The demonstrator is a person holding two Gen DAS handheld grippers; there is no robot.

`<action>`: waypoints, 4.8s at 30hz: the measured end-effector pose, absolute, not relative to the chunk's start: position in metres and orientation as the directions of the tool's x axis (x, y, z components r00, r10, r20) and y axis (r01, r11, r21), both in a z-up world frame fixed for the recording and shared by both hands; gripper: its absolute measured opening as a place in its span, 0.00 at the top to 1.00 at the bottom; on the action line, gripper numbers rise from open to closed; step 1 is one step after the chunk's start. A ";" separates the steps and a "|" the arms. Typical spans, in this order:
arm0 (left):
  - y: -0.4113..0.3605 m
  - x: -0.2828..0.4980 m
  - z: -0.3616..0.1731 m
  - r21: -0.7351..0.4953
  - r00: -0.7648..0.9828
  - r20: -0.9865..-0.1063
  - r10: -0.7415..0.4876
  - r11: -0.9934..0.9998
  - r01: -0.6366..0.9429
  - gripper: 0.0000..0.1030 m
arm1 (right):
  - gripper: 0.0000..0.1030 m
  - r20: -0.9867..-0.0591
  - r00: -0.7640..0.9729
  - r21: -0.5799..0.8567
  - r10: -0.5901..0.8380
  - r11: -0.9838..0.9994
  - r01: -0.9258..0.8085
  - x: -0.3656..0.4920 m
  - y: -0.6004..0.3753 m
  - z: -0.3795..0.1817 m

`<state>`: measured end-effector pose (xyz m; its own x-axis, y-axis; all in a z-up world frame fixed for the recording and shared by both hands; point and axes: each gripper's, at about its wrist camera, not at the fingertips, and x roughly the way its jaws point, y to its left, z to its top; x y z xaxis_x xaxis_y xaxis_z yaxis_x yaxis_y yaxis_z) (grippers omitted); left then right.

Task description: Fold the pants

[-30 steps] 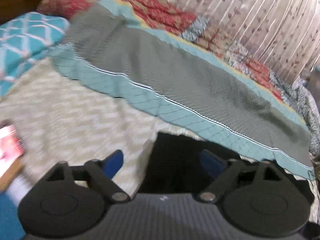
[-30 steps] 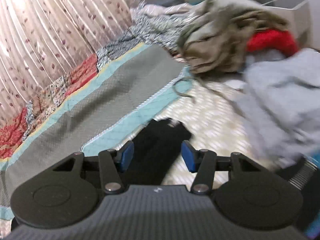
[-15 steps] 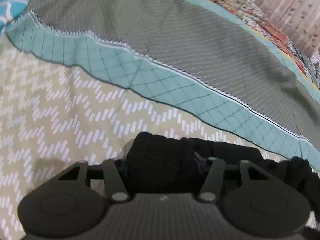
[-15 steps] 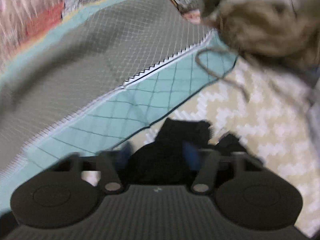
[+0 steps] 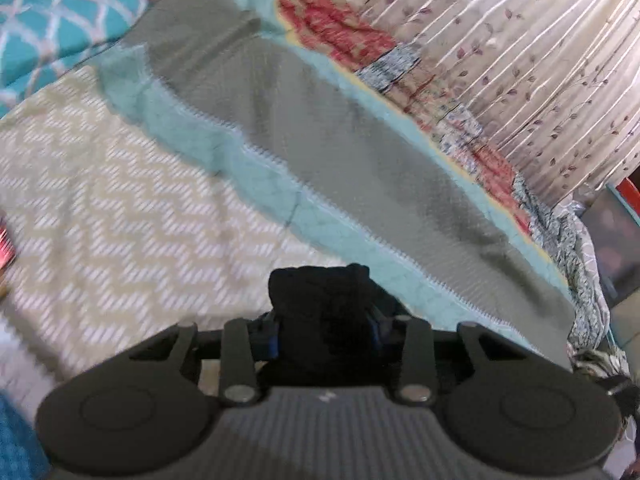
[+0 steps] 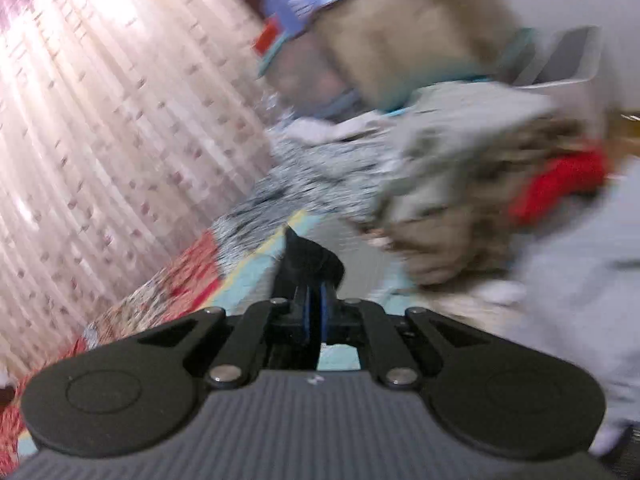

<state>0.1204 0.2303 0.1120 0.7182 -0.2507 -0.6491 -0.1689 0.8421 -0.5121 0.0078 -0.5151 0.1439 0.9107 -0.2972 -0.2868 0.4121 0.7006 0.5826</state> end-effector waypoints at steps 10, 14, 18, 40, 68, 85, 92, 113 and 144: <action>0.243 0.097 0.078 -0.494 0.662 -0.714 -0.228 0.834 -0.246 0.53 | 0.85 -0.577 0.677 0.429 -0.456 0.536 0.727 -0.086 -0.538 0.063; 0.236 0.112 0.085 -0.462 0.680 -0.703 -0.209 0.861 -0.213 0.12 | 0.52 -0.542 0.753 0.443 -0.372 0.636 0.632 -0.038 -0.525 0.082; 0.228 0.137 0.076 -0.413 0.658 -0.731 -0.182 0.885 -0.214 0.08 | 0.38 -0.551 0.761 0.324 -0.343 0.753 0.573 0.033 -0.514 0.093; 0.215 0.215 0.100 -0.181 0.696 -0.718 0.020 0.960 -0.214 0.56 | 0.97 -0.466 0.738 0.133 -0.488 0.786 0.603 0.168 -0.529 0.129; 0.183 0.241 0.069 -0.184 0.703 -0.710 -0.040 0.974 -0.131 0.74 | 0.35 -0.650 0.623 0.041 -0.435 0.799 0.601 0.221 -0.516 0.058; 0.224 0.107 0.148 -0.434 0.889 -0.428 -0.161 0.900 -0.046 0.75 | 0.91 -0.475 0.798 0.386 -0.370 0.728 0.567 0.073 -0.533 0.144; 0.236 0.010 0.121 -0.474 0.858 -0.464 -0.220 0.880 -0.031 0.75 | 0.91 -0.525 0.767 0.439 -0.369 0.655 0.615 -0.056 -0.531 0.110; 0.305 -0.103 0.072 -0.649 0.808 -0.539 -0.240 0.730 -0.216 0.29 | 0.36 -0.462 0.754 0.307 -0.467 0.713 0.631 -0.127 -0.450 0.090; 0.266 -0.027 0.095 -0.655 0.811 -0.362 -0.461 0.744 0.130 0.24 | 0.86 -0.538 0.676 -0.002 0.503 0.801 -0.598 0.181 0.089 0.172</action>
<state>-0.0273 0.2659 0.0947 0.8105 -0.4605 -0.3619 0.1304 0.7443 -0.6550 0.1810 0.0891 0.1719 0.6760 0.5035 -0.5381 -0.5984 0.8012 -0.0021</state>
